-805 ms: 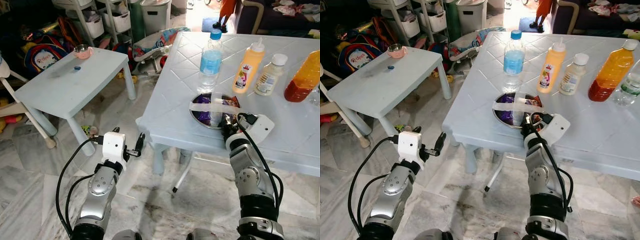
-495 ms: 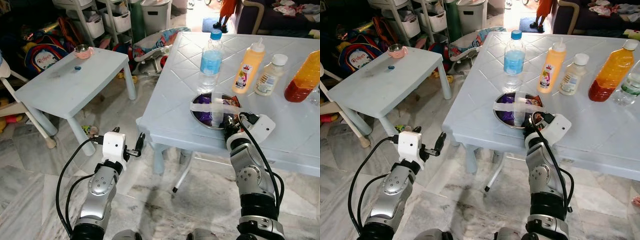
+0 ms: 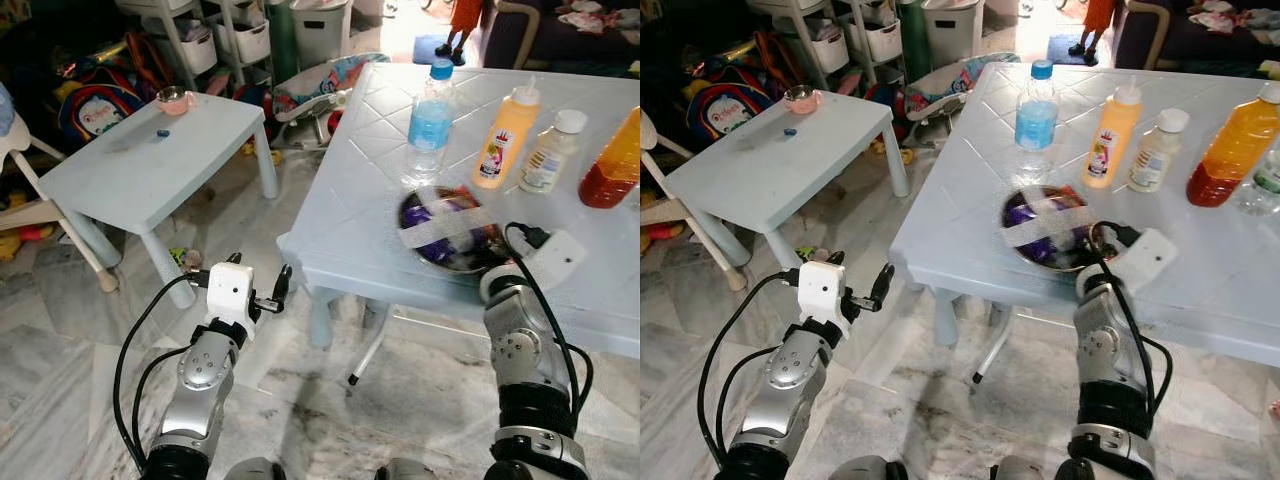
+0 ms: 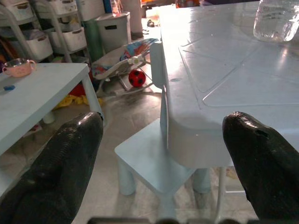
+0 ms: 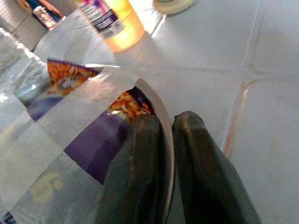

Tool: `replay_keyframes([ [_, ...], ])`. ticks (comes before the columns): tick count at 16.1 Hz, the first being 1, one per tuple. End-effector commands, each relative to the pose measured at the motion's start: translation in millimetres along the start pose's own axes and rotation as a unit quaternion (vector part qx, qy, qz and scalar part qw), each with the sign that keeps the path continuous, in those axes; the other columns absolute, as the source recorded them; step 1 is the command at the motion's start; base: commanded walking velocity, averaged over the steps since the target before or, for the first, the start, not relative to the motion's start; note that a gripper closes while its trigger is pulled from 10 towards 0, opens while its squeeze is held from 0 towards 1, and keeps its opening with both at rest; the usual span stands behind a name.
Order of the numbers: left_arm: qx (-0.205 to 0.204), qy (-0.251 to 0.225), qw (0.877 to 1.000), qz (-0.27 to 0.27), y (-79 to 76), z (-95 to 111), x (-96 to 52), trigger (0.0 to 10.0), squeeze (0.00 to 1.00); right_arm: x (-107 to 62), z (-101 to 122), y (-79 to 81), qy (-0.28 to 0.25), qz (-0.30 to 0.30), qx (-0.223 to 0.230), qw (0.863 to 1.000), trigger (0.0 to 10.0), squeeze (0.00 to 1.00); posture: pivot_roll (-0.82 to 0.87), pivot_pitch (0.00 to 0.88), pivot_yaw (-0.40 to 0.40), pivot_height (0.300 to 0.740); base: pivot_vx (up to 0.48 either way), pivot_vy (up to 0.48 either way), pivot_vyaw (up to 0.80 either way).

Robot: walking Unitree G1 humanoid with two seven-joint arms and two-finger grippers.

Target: Restocking fridge

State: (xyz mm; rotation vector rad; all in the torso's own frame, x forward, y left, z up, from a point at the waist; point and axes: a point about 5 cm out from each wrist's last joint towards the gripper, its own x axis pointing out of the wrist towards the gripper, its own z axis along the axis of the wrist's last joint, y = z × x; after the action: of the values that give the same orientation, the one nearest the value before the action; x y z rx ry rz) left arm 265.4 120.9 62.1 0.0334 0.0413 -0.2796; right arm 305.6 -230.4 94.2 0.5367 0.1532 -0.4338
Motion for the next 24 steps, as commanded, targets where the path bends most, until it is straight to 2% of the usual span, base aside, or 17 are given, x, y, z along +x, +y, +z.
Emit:
replay_keyframes([
  [1, 0.01, -0.003, 1.0, -0.002, 2.5, 2.2, 1.5, 10.0, 0.0, 1.1, -0.6, -10.6, 0.0, -0.028, -0.007, 1.0, 0.0, 0.0, -0.09, 0.0, 0.091, 0.74, 0.0, 0.0, 0.0],
  [2, 0.01, -0.004, 1.0, -0.002, 2.7, 2.6, 1.8, 10.0, 0.0, 2.0, 3.8, -11.0, -0.012, -0.03, -0.016, 0.999, 0.0, 0.0, -0.09, 0.0, 0.093, 0.74, 0.0, 0.0, 0.0],
  [4, 0.011, -0.005, 1.0, -0.001, 2.4, 3.3, 2.1, 10.0, 0.0, 3.7, 9.1, -8.9, -0.026, -0.026, -0.033, 0.999, 9.5, 0.0, -0.09, 0.0, 0.094, 0.74, 0.0, 0.0, 0.0],
  [5, 0.011, -0.005, 1.0, -0.001, 2.5, 3.3, 1.9, 10.0, 0.0, 4.2, 11.7, -8.5, -0.034, -0.027, -0.037, 0.998, 10.0, 0.0, -0.08, 0.0, 0.093, 0.74, 0.0, 0.0, 0.0],
  [6, 0.011, -0.005, 1.0, 0.001, 2.7, 3.3, 1.7, 10.0, 0.0, 5.3, 16.4, -7.4, -0.047, -0.022, -0.051, 0.997, 10.0, 0.0, -0.08, 0.0, 0.093, 0.74, 0.0, 0.0, 0.0],
  [7, 0.011, -0.004, 1.0, 0.002, 2.9, 3.3, 1.7, 10.0, 0.0, 5.8, 18.6, -5.9, -0.052, -0.013, -0.055, 0.997, 10.0, 1.0, -0.08, 0.0, 0.093, 0.74, 0.0, 0.0, 0.0],
  [8, 0.012, -0.004, 1.0, 0.003, 3.3, 3.3, 1.8, 10.0, 0.0, 6.6, 23.0, -3.6, -0.064, -0.001, -0.074, 0.995, 10.0, 1.0, -0.08, 0.0, 0.094, 0.74, 0.0, 0.0, 0.0],
  [14, 0.013, -0.004, 1.0, 0.002, 2.7, 3.6, 2.4, 10.0, 0.0, 3.2, 21.5, -1.2, -0.067, -0.001, -0.071, 0.995, 10.0, 1.0, -0.08, 0.0, 0.094, 0.74, 0.0, 0.0, 0.0],
  [17, 0.014, -0.004, 1.0, 0.002, 2.6, 3.8, 2.3, 10.0, 0.0, -5.0, 20.9, 3.3, -0.068, 0.003, -0.064, 0.996, 10.0, 1.0, -0.08, 0.0, 0.095, 0.74, 0.0, 0.0, 0.0],
  [23, 0.013, -0.005, 1.0, -0.003, 1.3, 4.1, 4.5, 10.0, 0.0, -32.5, 21.4, 12.9, -0.061, 0.014, -0.066, 0.996, 10.0, 1.0, -0.1, 0.0, 0.095, 0.74, 0.0, 0.0, 0.0],
  [24, 0.012, -0.005, 1.0, -0.003, 1.1, 3.9, 4.5, 10.0, 0.0, -39.6, 19.0, 12.6, -0.061, 0.022, -0.085, 0.994, 10.0, 0.92, -0.1, 0.0, 0.096, 0.74, 0.0, 0.0, 0.0],
])
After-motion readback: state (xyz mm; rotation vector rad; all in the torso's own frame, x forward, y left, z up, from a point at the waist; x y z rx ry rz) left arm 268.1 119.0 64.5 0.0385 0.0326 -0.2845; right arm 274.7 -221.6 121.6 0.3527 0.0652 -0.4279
